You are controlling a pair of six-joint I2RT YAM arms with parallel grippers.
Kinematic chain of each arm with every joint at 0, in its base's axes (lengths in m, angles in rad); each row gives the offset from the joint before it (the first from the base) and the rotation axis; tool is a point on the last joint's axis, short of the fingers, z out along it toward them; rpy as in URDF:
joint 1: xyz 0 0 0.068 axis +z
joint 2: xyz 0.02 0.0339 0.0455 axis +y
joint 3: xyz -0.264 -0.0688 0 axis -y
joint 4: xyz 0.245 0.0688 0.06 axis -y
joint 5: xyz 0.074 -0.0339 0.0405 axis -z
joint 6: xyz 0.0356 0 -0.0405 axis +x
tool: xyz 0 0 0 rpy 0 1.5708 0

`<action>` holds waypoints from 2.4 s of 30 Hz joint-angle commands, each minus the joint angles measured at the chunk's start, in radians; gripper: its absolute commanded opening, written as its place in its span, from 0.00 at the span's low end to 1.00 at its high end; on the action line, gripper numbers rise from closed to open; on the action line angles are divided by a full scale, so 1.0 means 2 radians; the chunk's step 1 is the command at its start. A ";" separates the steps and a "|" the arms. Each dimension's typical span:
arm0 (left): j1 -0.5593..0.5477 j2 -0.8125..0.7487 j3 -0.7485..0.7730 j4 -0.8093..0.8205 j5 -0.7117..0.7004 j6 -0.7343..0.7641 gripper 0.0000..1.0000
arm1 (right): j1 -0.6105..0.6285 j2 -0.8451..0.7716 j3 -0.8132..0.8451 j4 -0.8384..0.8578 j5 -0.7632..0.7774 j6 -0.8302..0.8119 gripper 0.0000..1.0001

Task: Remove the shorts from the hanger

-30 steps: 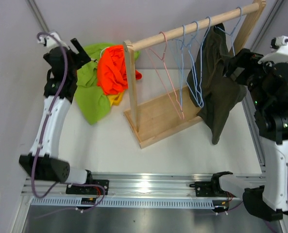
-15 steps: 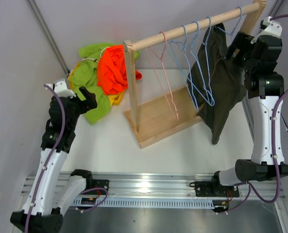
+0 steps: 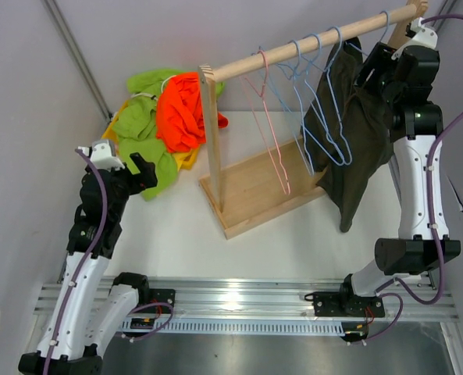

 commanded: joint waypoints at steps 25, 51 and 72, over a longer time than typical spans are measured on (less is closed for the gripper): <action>-0.104 -0.028 0.020 0.014 -0.007 0.011 0.99 | -0.001 -0.101 0.004 0.064 -0.015 0.006 0.00; -0.626 0.213 0.175 0.097 -0.075 0.039 0.99 | 0.001 -0.310 -0.187 -0.065 0.034 0.054 0.00; -0.661 0.495 0.367 0.210 0.009 0.020 0.99 | 0.005 -0.362 -0.227 -0.095 -0.013 0.077 0.00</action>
